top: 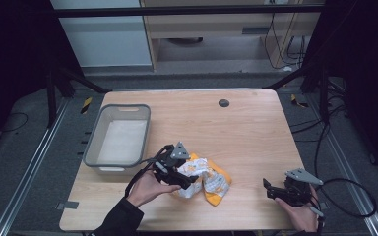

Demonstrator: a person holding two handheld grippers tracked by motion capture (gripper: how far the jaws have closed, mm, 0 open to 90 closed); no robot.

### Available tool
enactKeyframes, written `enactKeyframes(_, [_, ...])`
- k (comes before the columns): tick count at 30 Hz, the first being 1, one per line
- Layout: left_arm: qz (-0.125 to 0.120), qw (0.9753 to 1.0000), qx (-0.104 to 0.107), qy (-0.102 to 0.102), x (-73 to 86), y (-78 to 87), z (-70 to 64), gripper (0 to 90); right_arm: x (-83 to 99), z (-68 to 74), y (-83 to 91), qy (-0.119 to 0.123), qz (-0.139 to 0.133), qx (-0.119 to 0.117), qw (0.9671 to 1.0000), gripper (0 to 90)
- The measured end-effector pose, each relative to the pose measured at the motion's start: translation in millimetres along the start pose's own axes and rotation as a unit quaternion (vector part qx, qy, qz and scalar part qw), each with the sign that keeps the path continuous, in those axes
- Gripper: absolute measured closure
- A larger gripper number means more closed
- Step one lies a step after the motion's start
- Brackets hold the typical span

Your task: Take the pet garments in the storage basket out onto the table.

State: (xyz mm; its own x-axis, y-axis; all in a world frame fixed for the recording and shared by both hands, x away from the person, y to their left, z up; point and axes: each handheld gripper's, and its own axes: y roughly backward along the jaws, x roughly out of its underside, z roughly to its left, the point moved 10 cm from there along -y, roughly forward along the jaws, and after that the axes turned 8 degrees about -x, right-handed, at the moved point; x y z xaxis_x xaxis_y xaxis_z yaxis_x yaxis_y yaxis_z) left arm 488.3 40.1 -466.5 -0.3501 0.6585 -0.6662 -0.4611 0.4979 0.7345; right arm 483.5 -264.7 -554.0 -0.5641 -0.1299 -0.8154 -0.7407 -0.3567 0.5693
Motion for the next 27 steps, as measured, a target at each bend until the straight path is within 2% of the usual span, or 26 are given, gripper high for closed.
enactKeyframes(3, [-0.021, 0.9995, -0.007, 0.022, 6.4, 5.6, 3.4, 26.3, -0.1, -0.1, 0.3, -0.001, -0.001, 0.0, 1.0, 7.2])
enactKeyframes(6, [-0.033, 0.9988, -0.012, 0.033, 10.9, 8.6, 6.7, 26.2, -0.1, -0.7, 0.3, 0.001, -0.001, 0.001, 1.0, 7.2])
enactKeyframes(7, [-0.043, 0.9977, -0.019, 0.048, 16.7, 12.1, 10.1, 26.2, -0.1, -0.7, 0.6, 0.0, -0.001, 0.001, 1.0, 7.2])
enactKeyframes(8, [-0.043, 0.9977, -0.019, 0.048, 16.7, 12.1, 10.1, 26.2, -0.1, -0.7, 0.6, 0.0, -0.001, 0.001, 1.0, 7.2])
enactKeyframes(13, [-0.057, 0.9952, -0.035, 0.071, 38.2, 19.0, 17.3, 26.6, -0.6, 0.2, 1.3, -0.003, -0.003, 0.0, 1.0, 7.2])
enactKeyframes(16, [-0.078, 0.9913, -0.044, 0.096, 52.2, 26.6, 24.6, 27.0, -0.6, -0.4, 0.4, 0.001, -0.003, 0.001, 1.0, 7.1])
enactKeyframes(19, [-0.077, 0.9906, -0.053, 0.1, 60.0, 29.4, 27.8, 27.4, -0.3, 0.1, 0.4, 0.003, -0.003, 0.002, 1.0, 7.1])
enactKeyframes(21, [-0.08, 0.9892, -0.062, 0.107, 67.4, 32.4, 30.6, 28.3, -0.4, 0.2, 0.7, 0.003, -0.003, 0.002, 1.0, 6.9])
enactKeyframes(22, [-0.084, 0.9869, -0.072, 0.118, 75.2, 35.5, 33.4, 28.4, -0.3, 0.2, 0.4, 0.002, -0.003, 0.001, 1.0, 6.9])
enactKeyframes(24, [-0.085, 0.9859, -0.077, 0.122, 79.8, 37.0, 34.5, 28.5, 0.1, 0.5, 0.3, 0.002, -0.002, 0.001, 1.0, 6.9])
enactKeyframes(26, [-0.089, 0.9836, -0.089, 0.129, 89.2, 40.0, 37.4, 28.9, 0.4, 0.8, 0.3, 0.006, -0.001, 0.001, 1.0, 6.9])
enactKeyframes(27, [-0.091, 0.9817, -0.098, 0.136, 95.4, 41.4, 39.5, 28.9, 0.4, 0.8, 0.2, 0.007, -0.001, 0.001, 1.0, 6.9])
